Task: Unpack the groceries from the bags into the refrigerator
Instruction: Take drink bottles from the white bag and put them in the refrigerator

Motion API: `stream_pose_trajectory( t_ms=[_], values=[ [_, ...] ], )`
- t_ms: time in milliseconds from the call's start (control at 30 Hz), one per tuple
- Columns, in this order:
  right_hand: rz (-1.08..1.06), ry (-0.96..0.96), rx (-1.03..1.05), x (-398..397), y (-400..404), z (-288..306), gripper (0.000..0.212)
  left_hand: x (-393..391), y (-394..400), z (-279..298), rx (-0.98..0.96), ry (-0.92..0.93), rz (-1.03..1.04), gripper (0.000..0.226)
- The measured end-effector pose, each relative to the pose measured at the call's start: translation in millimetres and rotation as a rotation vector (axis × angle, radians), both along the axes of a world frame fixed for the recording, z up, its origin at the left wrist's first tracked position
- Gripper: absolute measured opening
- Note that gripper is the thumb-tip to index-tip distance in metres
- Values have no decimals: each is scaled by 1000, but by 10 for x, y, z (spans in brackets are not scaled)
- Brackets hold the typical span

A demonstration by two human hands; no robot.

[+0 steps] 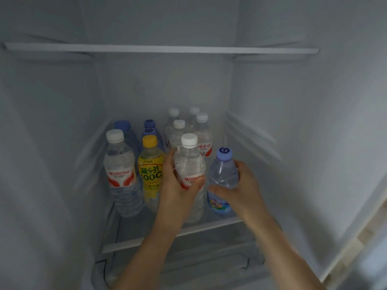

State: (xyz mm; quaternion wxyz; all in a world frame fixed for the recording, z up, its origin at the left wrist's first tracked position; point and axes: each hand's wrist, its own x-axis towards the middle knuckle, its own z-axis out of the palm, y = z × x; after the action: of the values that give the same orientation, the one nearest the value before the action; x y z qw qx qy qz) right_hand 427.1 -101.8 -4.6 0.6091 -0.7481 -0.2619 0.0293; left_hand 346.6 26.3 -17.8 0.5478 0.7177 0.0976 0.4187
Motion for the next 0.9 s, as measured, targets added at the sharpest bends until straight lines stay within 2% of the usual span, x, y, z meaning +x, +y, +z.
stream_pose_trajectory(
  t_ms=[133, 233, 367, 500, 633, 733, 900],
  values=[
    [14, -4, -14, 72, -14, -60, 57, -42, -32, -153, -4, 18, 29, 78],
    [2, -7, -6, 114, -45, -92, 62, -59, -143, -403, 15, 83, 172, 73],
    [5, -24, 36, 89, -66, -233, 58, -30, -278, -713, 56, 165, 359, 89],
    [-22, -10, 37, 43, -86, -503, 60, 35, -407, -759, 126, 248, 478, 108],
    [-24, -43, -21, 152, -34, -632, 62, 124, -441, -711, 100, 300, 505, 108],
    [5, -55, -16, 230, 44, -640, 64, 233, -398, -713, 161, 293, 554, 104],
    [23, -78, 35, 278, 198, -650, 52, 430, -285, -777, 231, 355, 634, 98]
  ],
)
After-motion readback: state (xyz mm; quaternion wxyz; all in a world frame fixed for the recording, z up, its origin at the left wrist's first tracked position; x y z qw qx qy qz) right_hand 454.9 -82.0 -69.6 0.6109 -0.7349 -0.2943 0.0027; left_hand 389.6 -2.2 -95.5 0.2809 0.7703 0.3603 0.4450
